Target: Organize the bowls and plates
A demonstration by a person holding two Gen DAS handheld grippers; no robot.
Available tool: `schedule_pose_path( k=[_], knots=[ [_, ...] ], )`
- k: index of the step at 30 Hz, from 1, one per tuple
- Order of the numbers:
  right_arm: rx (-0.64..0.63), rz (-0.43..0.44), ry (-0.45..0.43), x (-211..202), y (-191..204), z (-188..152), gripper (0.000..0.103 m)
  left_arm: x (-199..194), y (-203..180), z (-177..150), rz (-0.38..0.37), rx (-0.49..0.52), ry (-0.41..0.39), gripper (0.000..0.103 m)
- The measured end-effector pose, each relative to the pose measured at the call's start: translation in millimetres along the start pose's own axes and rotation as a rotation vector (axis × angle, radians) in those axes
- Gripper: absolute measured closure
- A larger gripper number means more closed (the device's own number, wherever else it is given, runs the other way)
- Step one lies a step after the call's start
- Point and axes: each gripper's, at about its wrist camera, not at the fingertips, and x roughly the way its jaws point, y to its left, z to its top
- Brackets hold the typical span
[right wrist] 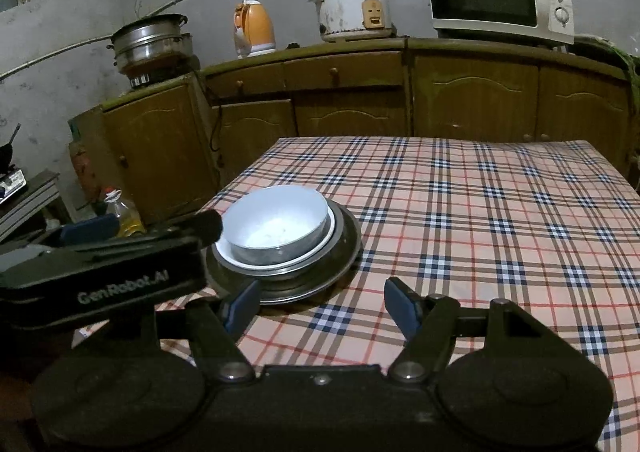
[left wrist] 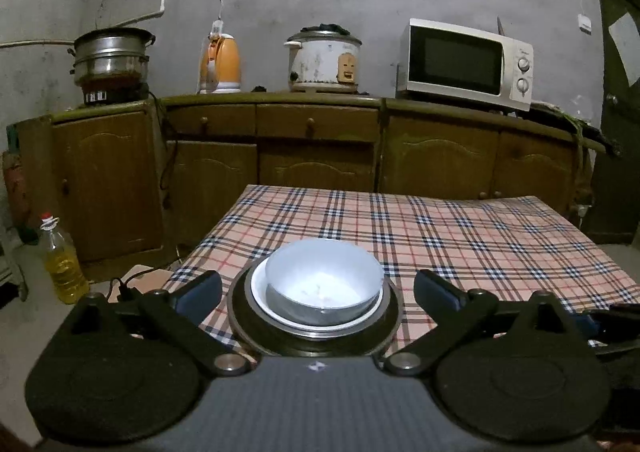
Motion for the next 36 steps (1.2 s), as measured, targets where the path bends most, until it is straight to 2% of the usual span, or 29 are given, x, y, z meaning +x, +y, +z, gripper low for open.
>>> schedule_pose_path(
  k=[36],
  knots=[
    [0.012, -0.014, 0.015, 0, 3, -3, 0.021, -13, -3, -6, 0.042, -0.023, -0.047, 0.000]
  ],
)
